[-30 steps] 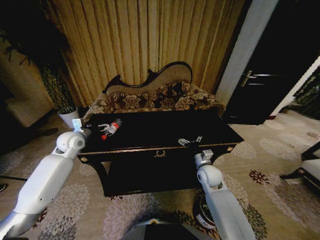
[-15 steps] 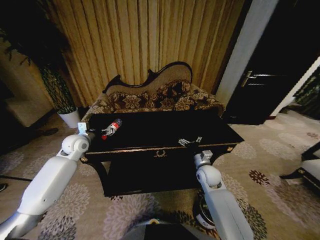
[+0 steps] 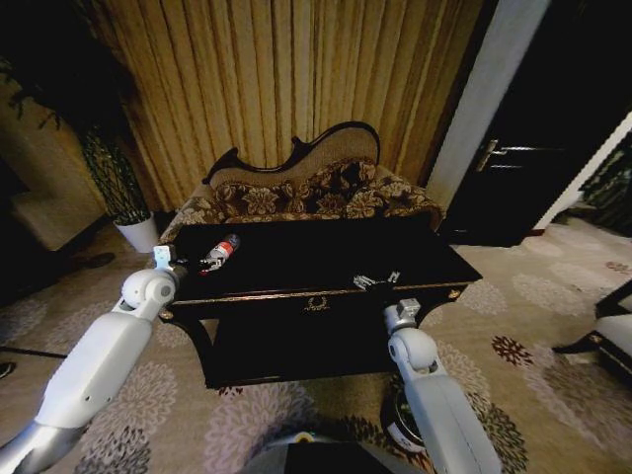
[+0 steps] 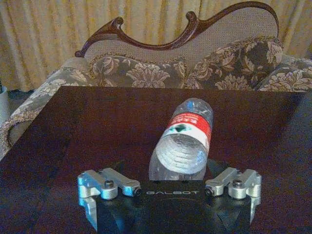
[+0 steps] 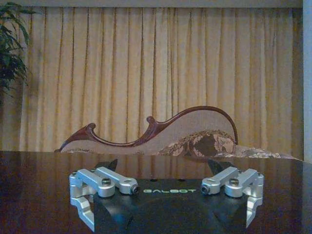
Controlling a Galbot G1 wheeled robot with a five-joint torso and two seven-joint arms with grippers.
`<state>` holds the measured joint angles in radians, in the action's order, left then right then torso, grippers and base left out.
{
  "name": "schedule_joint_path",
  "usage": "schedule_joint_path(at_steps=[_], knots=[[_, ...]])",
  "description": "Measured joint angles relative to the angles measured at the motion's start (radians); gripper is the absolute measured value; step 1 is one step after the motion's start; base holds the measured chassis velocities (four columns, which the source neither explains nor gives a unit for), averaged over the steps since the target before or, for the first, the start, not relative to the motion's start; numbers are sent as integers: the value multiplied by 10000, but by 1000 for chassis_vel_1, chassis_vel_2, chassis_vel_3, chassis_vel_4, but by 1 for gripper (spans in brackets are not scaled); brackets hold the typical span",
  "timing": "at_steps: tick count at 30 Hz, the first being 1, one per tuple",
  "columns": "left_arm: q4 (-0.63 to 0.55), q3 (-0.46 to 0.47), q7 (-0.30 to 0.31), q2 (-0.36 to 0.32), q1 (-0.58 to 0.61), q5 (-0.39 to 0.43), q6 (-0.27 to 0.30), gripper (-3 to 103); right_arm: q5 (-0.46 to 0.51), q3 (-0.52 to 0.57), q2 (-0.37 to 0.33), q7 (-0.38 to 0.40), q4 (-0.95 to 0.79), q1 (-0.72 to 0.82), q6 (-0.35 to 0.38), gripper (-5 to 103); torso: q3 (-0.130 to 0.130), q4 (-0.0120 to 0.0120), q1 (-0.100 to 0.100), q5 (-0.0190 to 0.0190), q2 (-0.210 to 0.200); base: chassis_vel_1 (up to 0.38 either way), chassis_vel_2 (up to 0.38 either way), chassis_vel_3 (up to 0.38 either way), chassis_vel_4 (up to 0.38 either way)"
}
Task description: Move to the front of the table and place the trash on the table into the trash bin.
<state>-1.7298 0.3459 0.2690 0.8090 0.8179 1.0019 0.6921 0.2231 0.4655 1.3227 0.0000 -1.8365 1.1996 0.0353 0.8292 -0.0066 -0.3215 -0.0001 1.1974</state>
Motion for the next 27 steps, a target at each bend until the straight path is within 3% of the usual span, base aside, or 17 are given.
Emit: schedule_joint_path(at_steps=[2, 5, 7, 14, 16, 18, 21, 23, 25, 26, 27], knots=[[0, 26, 0, 1, 18, 16, 0, 90, 5, -6, 6, 0, 24, -6, -37, 100, 0, 0, 0, 0, 0, 0, 0, 0, 0], [-50, 155, -18, -1, 140, 105, 0, 74, 47, -26, -29, 0, 92, 3, -124, 100, 0, 0, -1, 0, 0, 0, 0, 0, 0], [-66, 190, -25, -3, 175, 121, -2, 74, 71, -25, -44, 0, 103, 6, -139, 100, 0, 0, 0, 0, 0, 0, 0, 0, 0], [-236, 357, -76, -12, 332, 145, -26, 41, 234, 64, -157, 0, 133, -21, -217, 100, 0, 0, 0, 0, 0, 0, 0, 0, 0], [-267, 366, -84, -12, 347, 146, -28, 41, 239, 70, -158, 0, 133, -19, -229, 100, 0, 0, 0, 0, 0, 0, 0, 0, 0], [-494, 467, -215, -17, 472, 142, -47, 28, 245, 113, -156, 0, 144, 37, -285, 100, 0, 0, 0, 0, 1, 0, 0, 0, 0], [-644, 578, -349, -22, 583, 29, -138, 26, 247, 142, -156, 0, 144, 83, -300, 100, 0, 0, 0, 0, 0, 0, 0, 0, 0], [-698, 636, -584, -23, 666, -168, -365, 26, 249, 159, -156, 0, 141, 113, -306, 100, 0, 0, 0, 1, 0, 0, 0, 0, 0], [-719, 854, -2056, -59, 1033, -1488, -1595, 26, 250, 182, -160, 0, 115, 177, -322, 100, 0, -2, -1, 1, 0, 0, 0, 0, 0], [-719, 854, -2056, -59, 1033, -1488, -1595, 26, 250, 182, -160, 0, 115, 177, -322, 100, 0, -2, -1, 1, 0, 0, 0, 0, 0], [-715, 954, -2566, -71, 1185, -2021, -2028, 26, 250, 182, -158, 0, 94, 188, -325, 100, 0, -1, 0, 0, 0, 0, 0, 0, 0]])
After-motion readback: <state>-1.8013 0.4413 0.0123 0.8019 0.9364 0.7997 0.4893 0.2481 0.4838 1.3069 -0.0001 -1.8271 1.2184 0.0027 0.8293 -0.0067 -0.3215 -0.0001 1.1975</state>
